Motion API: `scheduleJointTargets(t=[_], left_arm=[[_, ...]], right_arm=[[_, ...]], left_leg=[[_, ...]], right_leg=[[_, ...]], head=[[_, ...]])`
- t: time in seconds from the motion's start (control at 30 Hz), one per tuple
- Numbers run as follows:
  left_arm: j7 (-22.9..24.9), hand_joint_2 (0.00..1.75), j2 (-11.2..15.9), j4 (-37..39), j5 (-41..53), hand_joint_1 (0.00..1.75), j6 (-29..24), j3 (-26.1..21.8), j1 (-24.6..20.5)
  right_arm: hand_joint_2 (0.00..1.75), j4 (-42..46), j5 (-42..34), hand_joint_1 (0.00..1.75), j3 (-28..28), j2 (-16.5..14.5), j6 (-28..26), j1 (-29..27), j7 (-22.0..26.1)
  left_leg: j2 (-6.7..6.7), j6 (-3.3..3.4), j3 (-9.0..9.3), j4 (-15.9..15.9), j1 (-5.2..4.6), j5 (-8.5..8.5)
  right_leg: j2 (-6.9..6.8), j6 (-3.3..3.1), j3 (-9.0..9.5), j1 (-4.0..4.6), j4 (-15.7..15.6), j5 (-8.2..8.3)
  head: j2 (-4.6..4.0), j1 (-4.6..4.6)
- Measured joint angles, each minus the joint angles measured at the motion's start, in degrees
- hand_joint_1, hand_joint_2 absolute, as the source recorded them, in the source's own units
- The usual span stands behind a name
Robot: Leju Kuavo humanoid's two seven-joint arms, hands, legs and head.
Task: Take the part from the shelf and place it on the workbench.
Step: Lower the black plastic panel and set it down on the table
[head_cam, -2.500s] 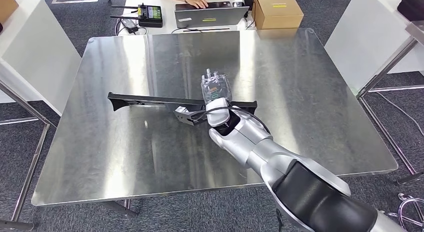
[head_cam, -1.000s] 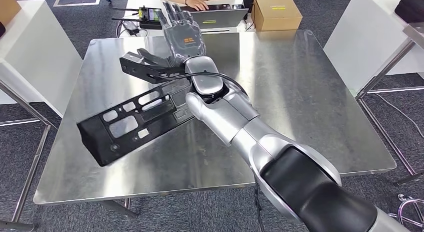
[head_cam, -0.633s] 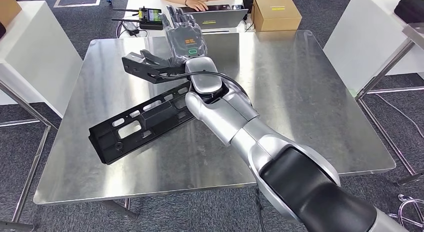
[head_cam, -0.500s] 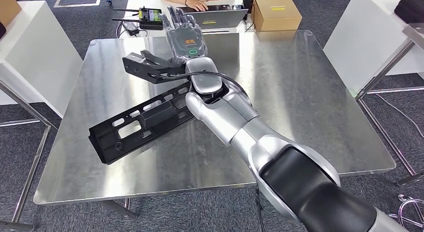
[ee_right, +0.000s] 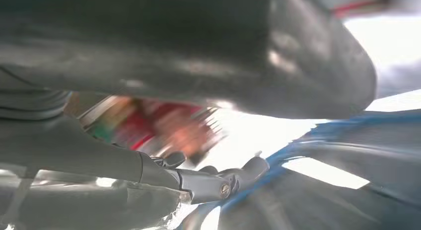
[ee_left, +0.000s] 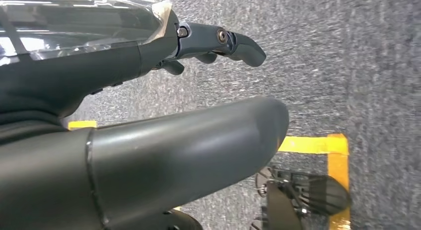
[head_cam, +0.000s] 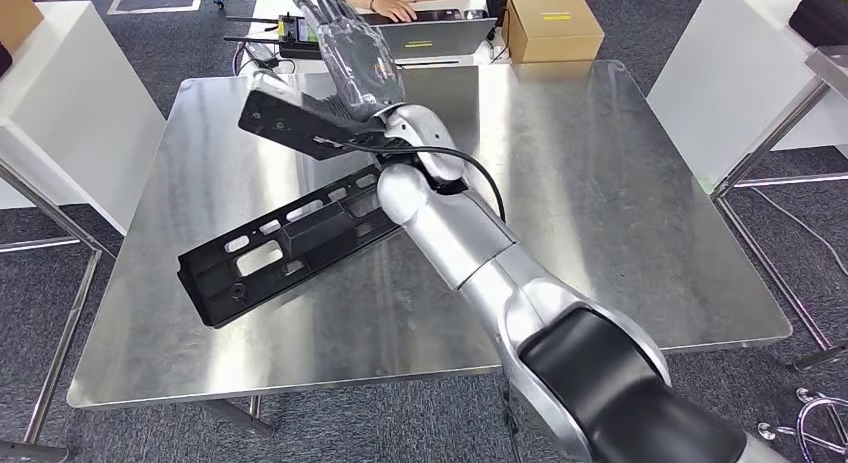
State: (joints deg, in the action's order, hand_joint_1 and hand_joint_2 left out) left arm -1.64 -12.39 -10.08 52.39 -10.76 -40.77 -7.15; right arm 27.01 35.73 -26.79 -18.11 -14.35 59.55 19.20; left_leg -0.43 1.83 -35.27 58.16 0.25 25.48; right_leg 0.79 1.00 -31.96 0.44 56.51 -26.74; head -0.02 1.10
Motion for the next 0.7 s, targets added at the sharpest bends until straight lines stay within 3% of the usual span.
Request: scheduleJointTargets(t=[0.03,0.1,0.23,0.33,0.5,0.7], left_arm=[[0.0,0.00,0.0,0.0,0.0,0.00,0.0,0.0,-0.1],[0.0,0.00,0.0,0.0,0.0,0.00,-0.3,-0.2,-0.2],[-1.0,0.00,0.0,0.0,-0.3,0.00,-1.0,-0.7,-0.2],[-1.8,0.00,0.0,0.0,-0.6,0.00,-1.0,-1.0,-0.2],[-3.0,0.00,0.0,0.0,-0.9,0.00,-0.9,-1.4,-0.2],[-3.5,0.00,0.0,0.0,-1.2,0.00,-0.9,-1.7,-0.4]], right_arm=[[0.00,3.2,-5.6,0.00,2.0,-0.4,2.3,-1.6,4.1],[0.00,11.2,-15.3,0.00,4.8,-0.9,7.2,-5.6,7.8],[0.00,30.7,-36.4,0.00,7.1,-1.0,18.8,-16.1,8.7],[0.00,43.7,-47.6,0.00,7.2,-0.4,25.0,-23.4,7.5],[0.00,56.8,-52.7,0.00,6.6,1.3,29.0,-31.0,6.9],[0.00,63.9,-53.7,0.00,5.0,3.1,30.3,-36.0,7.2]], left_leg=[[-0.01,0.00,0.01,0.0,0.00,0.00],[-0.02,0.00,0.02,0.0,0.00,0.01],[-0.02,-0.02,0.02,0.0,-0.01,0.04],[-0.02,-0.05,0.02,0.0,-0.02,0.08],[0.01,-0.09,0.11,0.0,-0.03,0.11],[0.01,-0.09,0.23,0.0,-0.02,0.11]], right_leg=[[-0.01,-0.01,0.01,0.00,0.0,-0.01],[-0.03,-0.02,0.02,0.00,0.0,-0.02],[-0.04,-0.03,0.00,-0.02,0.0,-0.04],[-0.03,-0.03,-0.01,-0.03,0.0,-0.05],[0.01,-0.03,0.04,-0.03,0.0,-0.05],[0.01,-0.03,0.14,0.01,0.0,-0.05]], head=[[0.00,0.00],[0.00,0.00],[0.00,0.00],[0.00,0.00],[0.00,0.01],[0.00,-0.01]])
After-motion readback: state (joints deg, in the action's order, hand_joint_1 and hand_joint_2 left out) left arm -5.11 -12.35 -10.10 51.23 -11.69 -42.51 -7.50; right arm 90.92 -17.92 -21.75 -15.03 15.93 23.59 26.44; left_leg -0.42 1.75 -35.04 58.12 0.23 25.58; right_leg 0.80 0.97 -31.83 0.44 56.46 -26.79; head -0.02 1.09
